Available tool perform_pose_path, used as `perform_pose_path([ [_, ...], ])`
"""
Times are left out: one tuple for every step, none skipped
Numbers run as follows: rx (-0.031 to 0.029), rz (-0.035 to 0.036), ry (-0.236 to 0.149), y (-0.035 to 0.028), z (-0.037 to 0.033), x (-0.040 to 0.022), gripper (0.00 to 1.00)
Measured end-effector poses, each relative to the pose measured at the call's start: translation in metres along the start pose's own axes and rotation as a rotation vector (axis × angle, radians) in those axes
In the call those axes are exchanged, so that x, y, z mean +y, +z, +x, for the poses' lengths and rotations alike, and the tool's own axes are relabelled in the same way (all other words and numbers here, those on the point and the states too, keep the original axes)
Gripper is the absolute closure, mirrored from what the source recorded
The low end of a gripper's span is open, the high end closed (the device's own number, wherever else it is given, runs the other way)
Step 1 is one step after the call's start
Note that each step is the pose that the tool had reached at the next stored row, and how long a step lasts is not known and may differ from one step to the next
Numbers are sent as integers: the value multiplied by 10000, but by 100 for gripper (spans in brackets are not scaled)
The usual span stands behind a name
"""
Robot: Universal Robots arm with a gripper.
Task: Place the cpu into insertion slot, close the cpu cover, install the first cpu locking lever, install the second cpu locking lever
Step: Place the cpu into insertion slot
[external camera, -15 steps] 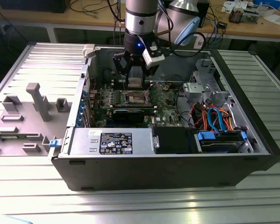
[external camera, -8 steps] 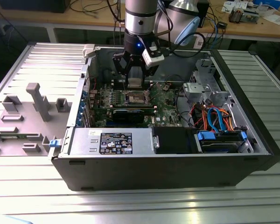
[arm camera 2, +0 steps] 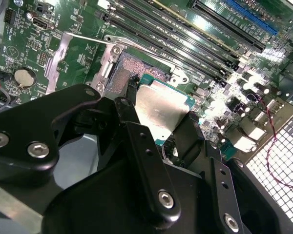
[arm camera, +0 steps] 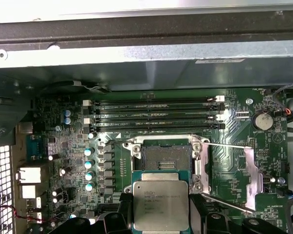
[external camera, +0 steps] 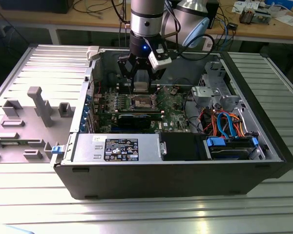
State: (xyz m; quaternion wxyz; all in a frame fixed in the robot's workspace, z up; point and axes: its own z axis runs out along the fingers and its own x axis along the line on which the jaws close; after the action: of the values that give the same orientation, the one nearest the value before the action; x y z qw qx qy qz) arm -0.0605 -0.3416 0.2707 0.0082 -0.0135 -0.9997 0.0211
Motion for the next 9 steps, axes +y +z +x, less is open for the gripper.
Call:
perform_pose_path([
  [0,6,6,1,0,1,45],
  [2,9,53,1,0,1,45],
  [5,8,104,1,1,1,45],
  [8,7,158,2,1,1,45],
  [10,6,218,2,2,1,45],
  [13,5,284,3,3,1,45],
  [15,3,343,4,3,1,45],
  [18,2,412,5,3,1,45],
  [24,-2,533,7,4,1,45],
])
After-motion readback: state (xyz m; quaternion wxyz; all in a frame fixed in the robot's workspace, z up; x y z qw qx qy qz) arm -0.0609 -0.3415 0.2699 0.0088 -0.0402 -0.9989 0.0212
